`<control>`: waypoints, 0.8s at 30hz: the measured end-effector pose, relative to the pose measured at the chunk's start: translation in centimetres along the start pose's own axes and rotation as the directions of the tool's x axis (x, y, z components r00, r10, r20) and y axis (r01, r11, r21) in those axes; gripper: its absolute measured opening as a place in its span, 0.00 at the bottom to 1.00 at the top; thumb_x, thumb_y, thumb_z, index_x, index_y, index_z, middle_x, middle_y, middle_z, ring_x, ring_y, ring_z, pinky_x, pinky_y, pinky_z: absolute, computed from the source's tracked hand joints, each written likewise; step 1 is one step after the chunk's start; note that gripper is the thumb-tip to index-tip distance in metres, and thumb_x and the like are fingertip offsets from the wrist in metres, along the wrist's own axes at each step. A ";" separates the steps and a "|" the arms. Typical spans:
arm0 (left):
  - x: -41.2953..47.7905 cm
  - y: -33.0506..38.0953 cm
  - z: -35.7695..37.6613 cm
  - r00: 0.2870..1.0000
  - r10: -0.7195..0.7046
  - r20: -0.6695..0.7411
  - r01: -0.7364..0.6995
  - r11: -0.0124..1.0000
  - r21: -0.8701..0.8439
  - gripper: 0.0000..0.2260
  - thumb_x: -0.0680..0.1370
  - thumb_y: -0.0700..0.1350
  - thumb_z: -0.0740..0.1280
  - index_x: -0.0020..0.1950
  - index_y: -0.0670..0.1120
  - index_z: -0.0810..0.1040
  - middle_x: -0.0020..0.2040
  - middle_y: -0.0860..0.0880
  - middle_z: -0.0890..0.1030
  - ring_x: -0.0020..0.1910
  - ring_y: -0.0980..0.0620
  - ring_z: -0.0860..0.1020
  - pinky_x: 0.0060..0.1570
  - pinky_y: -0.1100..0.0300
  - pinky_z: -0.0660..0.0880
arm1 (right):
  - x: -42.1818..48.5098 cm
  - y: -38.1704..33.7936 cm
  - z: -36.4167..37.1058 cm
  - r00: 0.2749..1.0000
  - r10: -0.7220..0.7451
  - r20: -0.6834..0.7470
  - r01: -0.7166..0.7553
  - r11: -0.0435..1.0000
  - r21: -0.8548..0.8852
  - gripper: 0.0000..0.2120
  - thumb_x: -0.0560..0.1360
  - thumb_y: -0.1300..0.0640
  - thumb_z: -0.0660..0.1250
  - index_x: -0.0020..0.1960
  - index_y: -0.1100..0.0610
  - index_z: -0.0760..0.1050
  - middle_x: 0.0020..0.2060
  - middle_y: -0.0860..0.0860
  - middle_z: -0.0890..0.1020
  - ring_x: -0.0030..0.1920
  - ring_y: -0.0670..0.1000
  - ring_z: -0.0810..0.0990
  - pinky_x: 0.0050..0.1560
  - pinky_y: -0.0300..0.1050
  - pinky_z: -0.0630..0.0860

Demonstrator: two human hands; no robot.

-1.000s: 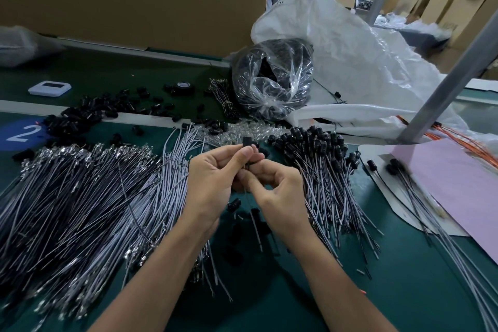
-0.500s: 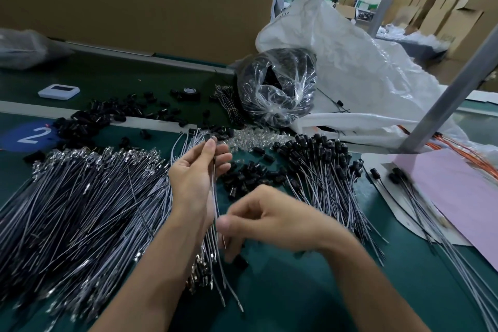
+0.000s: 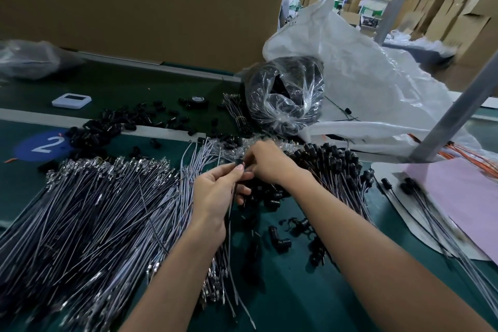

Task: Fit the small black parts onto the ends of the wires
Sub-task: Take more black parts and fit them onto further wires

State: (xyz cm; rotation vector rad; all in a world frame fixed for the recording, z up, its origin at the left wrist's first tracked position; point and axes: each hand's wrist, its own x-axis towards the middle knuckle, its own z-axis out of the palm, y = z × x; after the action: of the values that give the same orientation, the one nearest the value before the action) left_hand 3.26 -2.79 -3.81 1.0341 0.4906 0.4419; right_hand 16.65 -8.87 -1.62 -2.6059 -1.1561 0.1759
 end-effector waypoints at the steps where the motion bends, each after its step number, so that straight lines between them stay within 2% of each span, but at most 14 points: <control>1: 0.0 -0.1 0.0 1.000 0.002 0.001 -0.002 1.000 0.002 0.02 0.79 0.37 0.68 0.49 0.40 0.80 0.38 0.45 0.86 0.24 0.57 0.76 0.22 0.66 0.70 | 0.0 -0.1 0.1 1.000 -0.010 0.007 0.010 1.000 -0.012 0.06 0.72 0.64 0.71 0.48 0.59 0.84 0.41 0.57 0.83 0.40 0.53 0.77 0.41 0.43 0.71; 3: 0.1 -0.2 0.0 1.000 0.013 0.007 -0.013 1.000 0.010 0.03 0.78 0.37 0.68 0.50 0.41 0.80 0.39 0.45 0.86 0.25 0.56 0.76 0.23 0.66 0.71 | -0.2 -0.2 0.2 1.000 -0.026 0.008 0.026 0.999 -0.036 0.03 0.72 0.62 0.70 0.40 0.58 0.82 0.34 0.54 0.78 0.38 0.55 0.77 0.37 0.44 0.70; 4: 0.0 -0.3 0.0 1.000 0.025 0.007 -0.025 1.000 0.016 0.03 0.78 0.37 0.68 0.51 0.42 0.81 0.40 0.45 0.86 0.25 0.56 0.77 0.23 0.66 0.71 | -0.4 -0.4 0.2 1.000 -0.030 0.007 0.030 0.999 -0.036 0.06 0.72 0.61 0.71 0.37 0.60 0.79 0.32 0.54 0.77 0.38 0.57 0.78 0.36 0.47 0.72; 6: 0.0 -0.4 0.0 0.998 0.058 0.003 -0.058 0.998 0.035 0.05 0.77 0.36 0.69 0.50 0.45 0.82 0.40 0.47 0.86 0.28 0.56 0.79 0.25 0.66 0.73 | -0.8 -0.5 -0.2 0.999 -0.049 -0.019 0.049 0.999 -0.018 0.08 0.71 0.58 0.72 0.42 0.64 0.80 0.36 0.57 0.81 0.40 0.58 0.80 0.40 0.51 0.78; 9: -0.1 -0.4 0.0 0.996 0.091 0.019 -0.092 0.995 0.045 0.09 0.76 0.34 0.70 0.47 0.48 0.83 0.38 0.48 0.86 0.33 0.55 0.83 0.30 0.65 0.77 | -2.1 0.4 -1.4 0.980 -0.021 -0.200 0.052 0.987 0.153 0.05 0.71 0.60 0.73 0.46 0.60 0.83 0.39 0.55 0.85 0.40 0.51 0.82 0.47 0.49 0.80; 12: -0.2 -0.5 0.1 0.993 0.110 0.052 -0.113 0.991 0.072 0.09 0.76 0.34 0.70 0.47 0.49 0.82 0.40 0.48 0.87 0.38 0.53 0.85 0.34 0.66 0.78 | -4.7 1.8 -2.4 0.945 0.040 -0.326 0.091 0.922 0.376 0.06 0.73 0.62 0.73 0.49 0.57 0.85 0.40 0.51 0.86 0.41 0.48 0.84 0.48 0.45 0.81; 15: -0.4 -0.6 0.3 0.983 0.132 0.129 -0.152 0.975 0.161 0.08 0.75 0.35 0.71 0.49 0.48 0.82 0.41 0.48 0.87 0.41 0.52 0.85 0.36 0.66 0.78 | -7.4 2.3 -2.5 0.932 0.033 -0.362 0.167 0.846 0.507 0.07 0.75 0.64 0.71 0.50 0.57 0.84 0.43 0.51 0.86 0.45 0.49 0.84 0.51 0.48 0.81; 20: -0.7 -0.9 0.6 0.956 0.159 0.248 -0.228 0.933 0.280 0.07 0.73 0.36 0.74 0.48 0.46 0.82 0.41 0.48 0.87 0.42 0.51 0.86 0.37 0.65 0.78 | -9.4 2.4 -1.9 0.928 0.033 -0.371 0.180 0.832 0.524 0.04 0.74 0.64 0.72 0.48 0.60 0.83 0.40 0.51 0.85 0.42 0.50 0.84 0.49 0.51 0.81; 24: -0.9 -1.1 0.7 0.945 0.184 0.269 -0.258 0.927 0.272 0.07 0.72 0.35 0.74 0.47 0.45 0.83 0.40 0.47 0.86 0.41 0.50 0.86 0.35 0.65 0.79 | -10.1 2.5 -1.7 0.909 0.036 -0.416 0.199 0.839 0.507 0.03 0.73 0.64 0.73 0.45 0.58 0.84 0.37 0.48 0.85 0.39 0.46 0.83 0.45 0.42 0.80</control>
State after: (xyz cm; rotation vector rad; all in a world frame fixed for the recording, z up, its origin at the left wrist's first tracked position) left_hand 3.06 -4.21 -4.32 1.4320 0.2268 0.4437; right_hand 12.00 -18.28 -0.81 -1.9592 -0.8991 -0.0631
